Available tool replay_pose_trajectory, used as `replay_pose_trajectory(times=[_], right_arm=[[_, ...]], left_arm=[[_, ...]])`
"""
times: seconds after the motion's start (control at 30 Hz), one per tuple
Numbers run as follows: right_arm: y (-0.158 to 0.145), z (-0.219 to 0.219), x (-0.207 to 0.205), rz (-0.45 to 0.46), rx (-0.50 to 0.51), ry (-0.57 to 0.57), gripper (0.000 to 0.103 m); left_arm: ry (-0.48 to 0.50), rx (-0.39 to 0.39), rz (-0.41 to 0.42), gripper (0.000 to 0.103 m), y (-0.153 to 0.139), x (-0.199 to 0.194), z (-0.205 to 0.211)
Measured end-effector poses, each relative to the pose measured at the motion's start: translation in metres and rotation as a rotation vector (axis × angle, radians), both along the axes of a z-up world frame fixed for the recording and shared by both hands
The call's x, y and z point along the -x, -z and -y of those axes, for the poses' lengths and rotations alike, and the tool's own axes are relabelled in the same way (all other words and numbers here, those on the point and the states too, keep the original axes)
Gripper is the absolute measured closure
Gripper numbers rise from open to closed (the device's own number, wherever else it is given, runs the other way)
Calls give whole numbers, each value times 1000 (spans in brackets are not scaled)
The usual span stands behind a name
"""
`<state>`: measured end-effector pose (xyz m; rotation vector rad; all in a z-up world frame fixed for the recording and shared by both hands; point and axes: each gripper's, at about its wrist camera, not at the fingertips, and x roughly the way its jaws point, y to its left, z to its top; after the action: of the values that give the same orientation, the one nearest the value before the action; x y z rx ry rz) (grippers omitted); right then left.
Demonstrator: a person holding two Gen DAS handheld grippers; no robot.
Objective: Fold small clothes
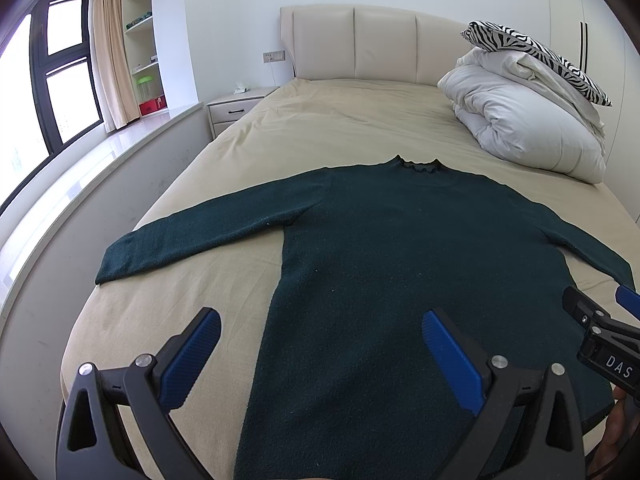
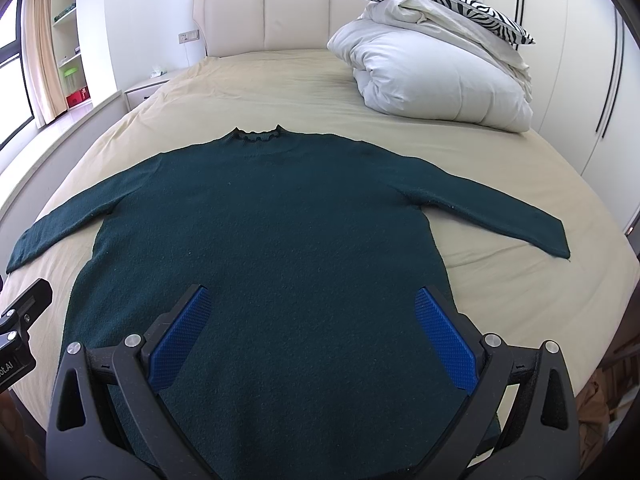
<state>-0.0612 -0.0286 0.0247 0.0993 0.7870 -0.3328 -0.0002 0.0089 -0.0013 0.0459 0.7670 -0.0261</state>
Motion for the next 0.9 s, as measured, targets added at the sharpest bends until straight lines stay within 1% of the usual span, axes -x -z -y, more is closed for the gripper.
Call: replay_pose_trajectory(times=[0.63, 0.77, 0.9], right_arm=[[7, 8, -4, -13, -9, -5, 0], [11, 13, -6, -24, -12, -2, 0], [14, 28, -5, -16, -48, -1, 0]], left_arm=[[2, 3, -3, 0, -1, -2, -4], [5, 7, -9, 0, 1, -2, -15], [10, 17, -22, 0, 6, -4, -13]])
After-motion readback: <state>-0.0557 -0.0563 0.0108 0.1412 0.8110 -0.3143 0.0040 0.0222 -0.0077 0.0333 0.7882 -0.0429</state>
